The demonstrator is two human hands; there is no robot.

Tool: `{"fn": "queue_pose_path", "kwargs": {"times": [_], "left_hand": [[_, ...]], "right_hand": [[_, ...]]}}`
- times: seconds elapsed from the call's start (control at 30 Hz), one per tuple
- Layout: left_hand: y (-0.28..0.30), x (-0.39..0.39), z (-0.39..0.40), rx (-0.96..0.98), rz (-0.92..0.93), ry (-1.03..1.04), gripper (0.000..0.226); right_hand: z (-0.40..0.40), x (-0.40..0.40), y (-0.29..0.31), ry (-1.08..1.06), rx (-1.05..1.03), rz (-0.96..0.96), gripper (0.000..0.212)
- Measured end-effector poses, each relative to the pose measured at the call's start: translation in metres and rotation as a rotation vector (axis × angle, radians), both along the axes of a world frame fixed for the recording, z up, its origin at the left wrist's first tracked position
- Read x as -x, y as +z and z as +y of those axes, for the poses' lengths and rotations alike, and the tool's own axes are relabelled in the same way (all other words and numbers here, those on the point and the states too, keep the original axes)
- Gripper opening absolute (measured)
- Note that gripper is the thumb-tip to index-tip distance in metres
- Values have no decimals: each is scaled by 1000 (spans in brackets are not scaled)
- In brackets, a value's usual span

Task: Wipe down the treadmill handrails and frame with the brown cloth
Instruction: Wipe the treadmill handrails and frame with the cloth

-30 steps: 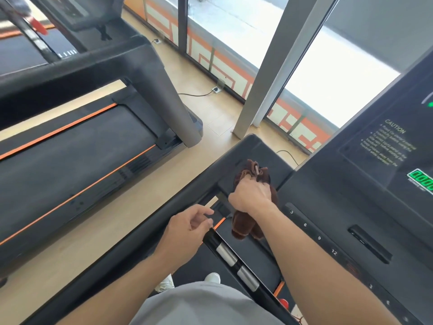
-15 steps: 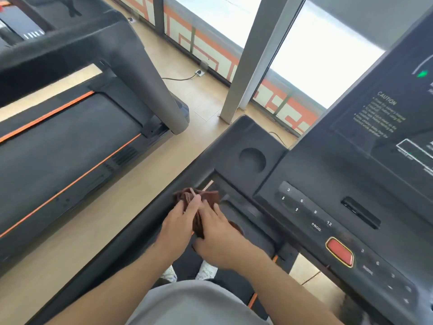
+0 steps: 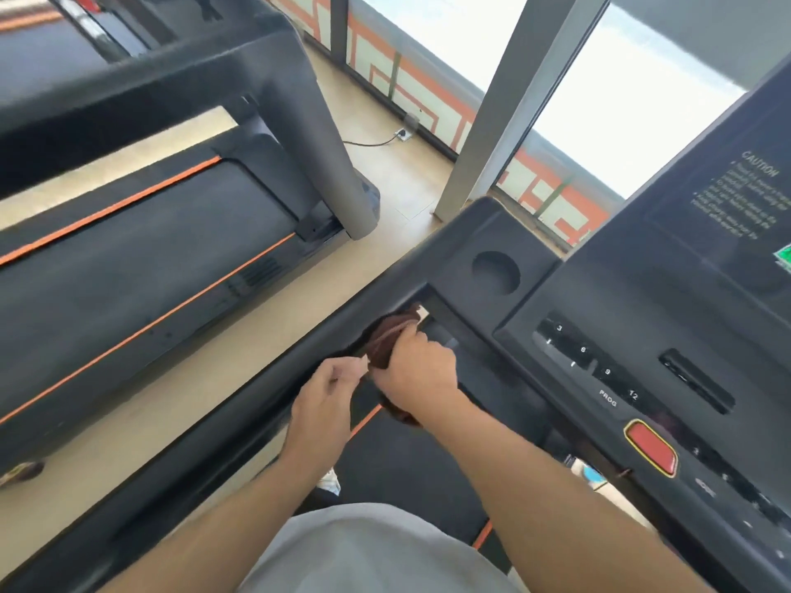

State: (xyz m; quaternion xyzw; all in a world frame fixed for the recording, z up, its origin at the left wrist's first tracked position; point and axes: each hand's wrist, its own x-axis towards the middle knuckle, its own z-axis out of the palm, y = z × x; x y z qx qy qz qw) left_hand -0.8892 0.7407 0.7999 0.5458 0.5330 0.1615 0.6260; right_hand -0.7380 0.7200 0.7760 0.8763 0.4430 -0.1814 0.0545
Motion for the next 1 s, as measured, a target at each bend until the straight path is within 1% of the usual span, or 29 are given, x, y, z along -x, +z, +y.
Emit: {"fn": "queue_pose_path", "kwargs": {"times": [0.1, 0.13, 0.2, 0.27, 0.3, 0.4, 0.47, 0.53, 0.63, 0.67, 0.73, 0.77, 0.83, 0.9, 0.97, 1.0], "left_hand": [[6, 7, -14, -24, 17, 36, 21], [8, 8, -25, -13, 22, 47, 20], [9, 10, -49, -11, 47, 45, 20], [10, 11, -76, -10, 69, 10, 28], [11, 11, -89, -11, 78, -9, 28], [9, 11, -126, -3, 79, -4, 20], [7, 10, -146, 20, 74, 20, 21], [3, 8, -163, 21, 85, 25, 27], [0, 0, -184, 61, 75, 35, 22], [-1, -2, -188, 81, 64, 41, 20], [-1, -4, -194, 108, 51, 37, 19], [-2, -4, -194, 107, 55, 31, 20], [-3, -1, -194, 109, 71, 40, 23], [-3, 7, -189, 127, 67, 86, 22], [-7, 15, -175, 134, 45, 156, 19], [-9, 20, -166, 141, 33, 191, 17]], "right_hand": [[-1, -40, 11, -220, 49, 580, 66], [-10, -46, 10, -275, 46, 714, 64], [-27, -52, 4, -321, 41, 827, 56], [-47, -56, -1, -309, 42, 869, 51], [-57, -59, -1, -310, 53, 879, 52], [-94, -69, -2, -309, 87, 887, 62], [-119, -73, -7, -298, 77, 889, 63], [-141, -75, -5, -283, 40, 866, 52], [-167, -75, -2, -265, 8, 794, 33], [-174, -74, -2, -242, 7, 747, 30], [-183, -70, -2, -191, 29, 589, 28], [-185, -67, -2, -171, 50, 507, 31], [-185, -61, -5, -162, 79, 411, 41], [-182, -56, -7, -159, 104, 343, 60], [-177, -53, -4, -71, 149, 242, 74], [-171, -53, 2, -12, 140, 227, 73]]}}
